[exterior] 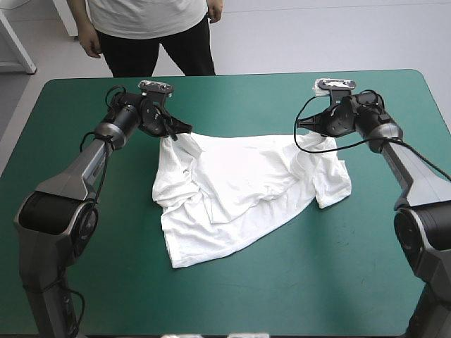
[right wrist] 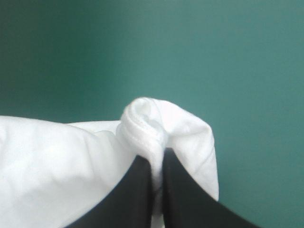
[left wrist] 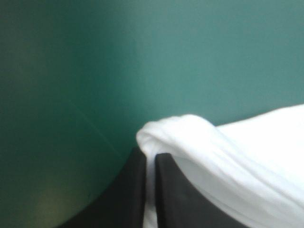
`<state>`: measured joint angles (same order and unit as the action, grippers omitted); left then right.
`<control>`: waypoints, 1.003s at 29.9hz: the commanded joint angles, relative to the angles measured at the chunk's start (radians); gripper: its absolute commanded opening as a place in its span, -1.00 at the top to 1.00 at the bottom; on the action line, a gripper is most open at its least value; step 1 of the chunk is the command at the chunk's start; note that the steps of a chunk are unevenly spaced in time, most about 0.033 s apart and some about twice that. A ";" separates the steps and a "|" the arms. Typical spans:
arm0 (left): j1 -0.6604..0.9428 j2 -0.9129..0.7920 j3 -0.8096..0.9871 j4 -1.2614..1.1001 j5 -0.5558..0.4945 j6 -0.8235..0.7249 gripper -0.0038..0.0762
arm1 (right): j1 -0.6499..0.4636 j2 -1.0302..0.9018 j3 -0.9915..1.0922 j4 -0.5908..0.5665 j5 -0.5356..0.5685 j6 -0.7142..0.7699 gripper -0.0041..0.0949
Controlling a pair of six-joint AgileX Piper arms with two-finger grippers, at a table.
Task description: Fold the cloth
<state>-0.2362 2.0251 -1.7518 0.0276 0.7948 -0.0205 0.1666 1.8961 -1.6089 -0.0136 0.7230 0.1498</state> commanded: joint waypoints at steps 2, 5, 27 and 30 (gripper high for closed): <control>0.002 -0.017 -0.037 0.001 -0.084 -0.006 0.91 | -0.008 -0.013 -0.052 -0.001 -0.061 0.005 0.71; 0.002 -0.007 -0.037 0.001 -0.076 -0.006 0.64 | -0.008 -0.012 -0.054 0.001 -0.041 0.005 0.23; 0.008 -0.358 -0.183 0.080 0.494 0.000 -0.25 | -0.008 -0.341 -0.169 -0.030 0.407 -0.014 -0.25; 0.008 -0.434 -0.124 0.040 0.494 -0.007 -0.24 | -0.008 -0.376 -0.157 -0.039 0.435 -0.014 -0.25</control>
<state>-0.2276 1.6989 -1.8905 0.1029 1.2444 -0.0168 0.1666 1.5914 -1.7483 -0.0306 1.1606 0.1466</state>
